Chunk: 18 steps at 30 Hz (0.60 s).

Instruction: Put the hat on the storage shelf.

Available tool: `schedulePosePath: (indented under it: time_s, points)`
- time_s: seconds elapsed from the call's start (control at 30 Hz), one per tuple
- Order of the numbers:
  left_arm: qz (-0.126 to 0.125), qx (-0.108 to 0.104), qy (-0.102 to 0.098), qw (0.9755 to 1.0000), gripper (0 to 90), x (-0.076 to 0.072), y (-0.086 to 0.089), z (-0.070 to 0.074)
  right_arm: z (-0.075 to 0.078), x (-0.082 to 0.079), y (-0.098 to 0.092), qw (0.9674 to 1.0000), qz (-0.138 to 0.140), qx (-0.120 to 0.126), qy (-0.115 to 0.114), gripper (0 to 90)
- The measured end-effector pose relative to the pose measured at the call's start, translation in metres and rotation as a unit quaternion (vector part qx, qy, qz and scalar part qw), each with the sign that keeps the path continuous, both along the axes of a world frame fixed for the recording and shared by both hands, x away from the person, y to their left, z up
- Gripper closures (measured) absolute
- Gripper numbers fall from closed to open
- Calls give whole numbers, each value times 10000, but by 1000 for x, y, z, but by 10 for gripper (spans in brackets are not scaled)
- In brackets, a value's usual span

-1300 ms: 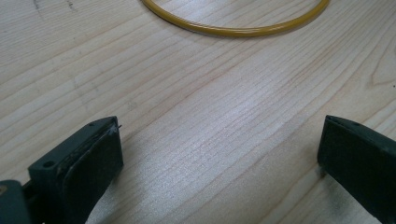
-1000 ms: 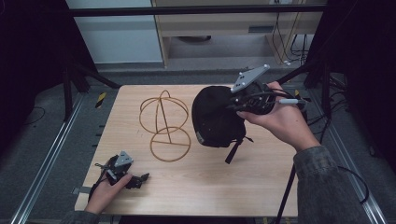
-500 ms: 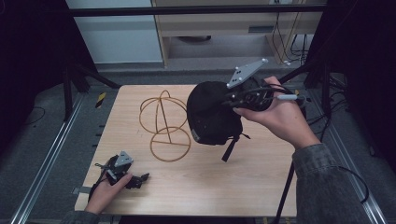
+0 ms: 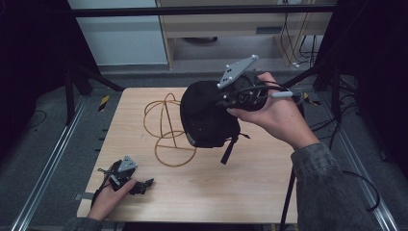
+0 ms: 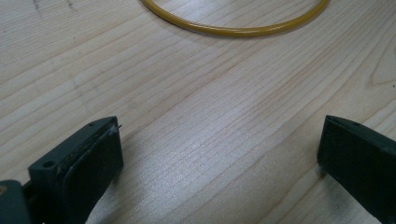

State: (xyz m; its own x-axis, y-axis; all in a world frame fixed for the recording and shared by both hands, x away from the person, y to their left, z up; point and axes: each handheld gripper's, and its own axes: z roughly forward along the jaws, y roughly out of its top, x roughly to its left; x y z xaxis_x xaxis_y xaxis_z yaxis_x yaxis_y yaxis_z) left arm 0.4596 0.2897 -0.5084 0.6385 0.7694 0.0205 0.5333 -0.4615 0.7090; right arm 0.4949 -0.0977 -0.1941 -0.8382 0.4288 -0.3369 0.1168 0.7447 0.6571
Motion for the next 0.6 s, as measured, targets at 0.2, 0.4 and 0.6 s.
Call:
schedulePosePath:
  time_s: [0.2,0.4,0.6]
  points:
    - [9,-2,-12,10000,0,0,0,0,3,1,15,9998,108,-150,31,724]
    - [10,-4,-10,10000,0,0,0,0,6,4,27,9997,173,-159,11,724]
    - [3,0,-4,10000,0,0,0,0,8,6,36,9994,227,-269,-14,724]
